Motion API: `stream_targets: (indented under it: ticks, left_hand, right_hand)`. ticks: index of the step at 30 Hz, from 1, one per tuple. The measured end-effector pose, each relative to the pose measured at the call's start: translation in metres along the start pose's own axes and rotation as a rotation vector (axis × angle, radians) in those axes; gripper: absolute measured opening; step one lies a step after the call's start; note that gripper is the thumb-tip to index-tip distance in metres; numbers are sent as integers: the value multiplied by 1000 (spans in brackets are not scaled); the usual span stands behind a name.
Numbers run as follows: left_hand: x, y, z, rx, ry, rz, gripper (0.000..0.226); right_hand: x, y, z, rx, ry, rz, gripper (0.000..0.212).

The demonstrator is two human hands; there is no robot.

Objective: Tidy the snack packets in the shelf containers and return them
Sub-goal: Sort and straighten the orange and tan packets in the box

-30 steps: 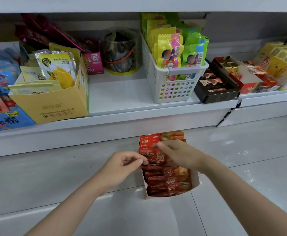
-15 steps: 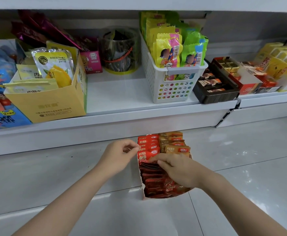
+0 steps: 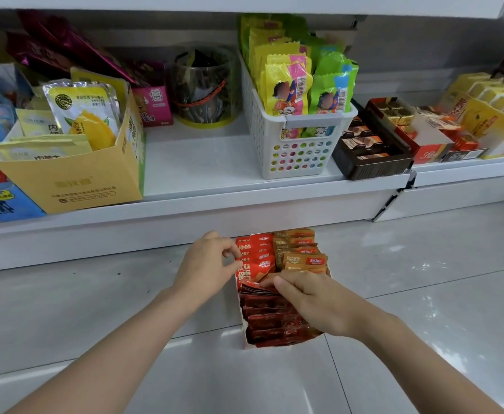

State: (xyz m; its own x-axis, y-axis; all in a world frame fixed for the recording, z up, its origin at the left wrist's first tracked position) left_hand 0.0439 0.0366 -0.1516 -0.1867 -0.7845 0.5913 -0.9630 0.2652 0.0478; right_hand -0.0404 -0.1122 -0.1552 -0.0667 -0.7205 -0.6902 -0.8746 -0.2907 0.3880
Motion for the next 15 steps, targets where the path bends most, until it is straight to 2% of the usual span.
stream_targets:
  ticks: [5,10,15]
  left_hand:
    - [8,6,3,19,-104,79,9]
    - [-4,0,17,-96,-34,-48,19]
    - [5,-1,21,-169,-136,67,13]
  right_hand:
    - [-1,2,0,6,-19,-9,41]
    - [0,2,0,28,-31,-16,38]
    - [2,4,0,93,-53,-57,34]
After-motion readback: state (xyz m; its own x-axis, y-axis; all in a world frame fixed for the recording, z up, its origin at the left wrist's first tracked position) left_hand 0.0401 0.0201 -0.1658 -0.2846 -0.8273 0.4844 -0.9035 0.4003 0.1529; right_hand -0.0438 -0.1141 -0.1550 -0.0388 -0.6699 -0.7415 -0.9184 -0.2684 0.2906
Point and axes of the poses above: each hand's wrist, its own y-axis away from the middle knuckle, its own z-axis out of the palm, x = y × z, the point moved 10 cm from there along -y, towards the middle knuckle, and after that the axes turned 1 degree about -z, right-handed, at the moved point
